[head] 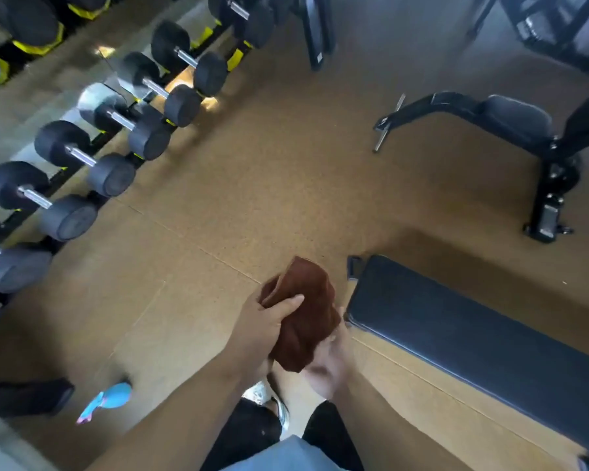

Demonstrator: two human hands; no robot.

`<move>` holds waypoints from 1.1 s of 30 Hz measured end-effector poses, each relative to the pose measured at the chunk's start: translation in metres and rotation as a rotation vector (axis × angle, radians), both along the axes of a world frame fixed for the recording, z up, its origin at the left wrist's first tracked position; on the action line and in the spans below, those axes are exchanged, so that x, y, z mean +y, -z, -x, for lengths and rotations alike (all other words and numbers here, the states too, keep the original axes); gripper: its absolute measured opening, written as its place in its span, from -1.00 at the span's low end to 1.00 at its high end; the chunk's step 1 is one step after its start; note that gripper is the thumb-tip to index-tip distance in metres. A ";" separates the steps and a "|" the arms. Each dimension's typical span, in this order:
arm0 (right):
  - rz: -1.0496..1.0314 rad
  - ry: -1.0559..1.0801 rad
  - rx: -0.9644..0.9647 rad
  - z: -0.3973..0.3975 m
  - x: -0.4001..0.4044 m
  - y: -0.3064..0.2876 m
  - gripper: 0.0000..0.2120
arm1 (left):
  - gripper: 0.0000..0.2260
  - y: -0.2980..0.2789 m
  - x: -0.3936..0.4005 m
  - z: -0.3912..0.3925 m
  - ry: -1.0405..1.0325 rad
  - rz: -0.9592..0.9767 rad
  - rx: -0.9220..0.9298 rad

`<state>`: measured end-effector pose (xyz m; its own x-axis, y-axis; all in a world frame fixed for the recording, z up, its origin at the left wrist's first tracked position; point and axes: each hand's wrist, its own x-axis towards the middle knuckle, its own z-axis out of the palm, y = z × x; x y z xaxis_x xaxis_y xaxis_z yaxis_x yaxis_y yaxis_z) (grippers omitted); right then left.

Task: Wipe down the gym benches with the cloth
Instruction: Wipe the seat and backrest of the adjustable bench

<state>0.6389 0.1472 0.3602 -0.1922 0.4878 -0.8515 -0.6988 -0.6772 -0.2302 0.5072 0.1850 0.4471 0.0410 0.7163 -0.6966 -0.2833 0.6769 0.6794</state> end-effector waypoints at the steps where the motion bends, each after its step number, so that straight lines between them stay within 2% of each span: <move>1: 0.011 0.031 0.034 0.009 0.014 -0.001 -0.22 | -0.73 -0.002 0.007 0.016 -0.021 0.003 0.012; 3: 0.088 0.036 -0.082 0.016 0.038 -0.006 -0.22 | -0.74 -0.003 0.020 0.042 -0.055 0.018 0.034; 5: 0.103 -0.074 -0.249 0.021 0.057 -0.008 -0.42 | -0.78 -0.004 0.033 0.058 -0.069 0.022 0.054; 7: 0.126 -0.207 -0.494 0.027 0.072 -0.012 -0.63 | -0.79 -0.002 0.047 0.065 -0.061 0.007 0.097; 9: 0.006 -0.251 -0.731 0.037 0.087 -0.013 -0.74 | -0.76 0.000 0.060 0.066 -0.015 -0.029 0.167; 10: -0.091 -0.231 -0.787 0.043 0.097 -0.019 -0.78 | -0.75 0.002 0.068 0.065 0.031 -0.050 0.221; 11: -0.186 -0.197 -0.791 0.050 0.106 -0.028 -0.78 | -0.75 0.002 0.076 0.063 0.086 -0.078 0.283; 13: -0.288 -0.160 -0.663 0.060 0.129 -0.043 -0.65 | -0.75 0.002 0.096 0.058 0.195 -0.168 0.387; 16: -0.370 -0.125 -0.430 0.066 0.167 -0.056 -0.45 | -0.61 0.001 0.132 0.047 0.327 -0.289 0.378; 20: -0.305 -0.093 -0.395 0.054 0.229 -0.051 -0.70 | -0.39 0.003 0.187 0.028 0.527 -0.309 0.403; 25: -0.201 -0.003 -0.303 0.017 0.306 -0.064 -0.81 | -0.26 -0.015 0.271 -0.002 0.662 -0.322 0.268; 30: -0.104 0.100 -0.337 -0.029 0.379 -0.076 -0.82 | -0.24 -0.013 0.356 -0.036 0.881 -0.251 0.180; 33: -0.099 0.103 -0.476 -0.056 0.414 -0.075 -0.81 | -0.46 -0.006 0.396 -0.056 0.848 -0.260 0.164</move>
<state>0.6949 0.5612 0.4355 0.2604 0.5667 -0.7817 -0.5625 -0.5690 -0.5999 0.5633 0.5811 0.4528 0.5418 0.6268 -0.5600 0.3545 0.4337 0.8284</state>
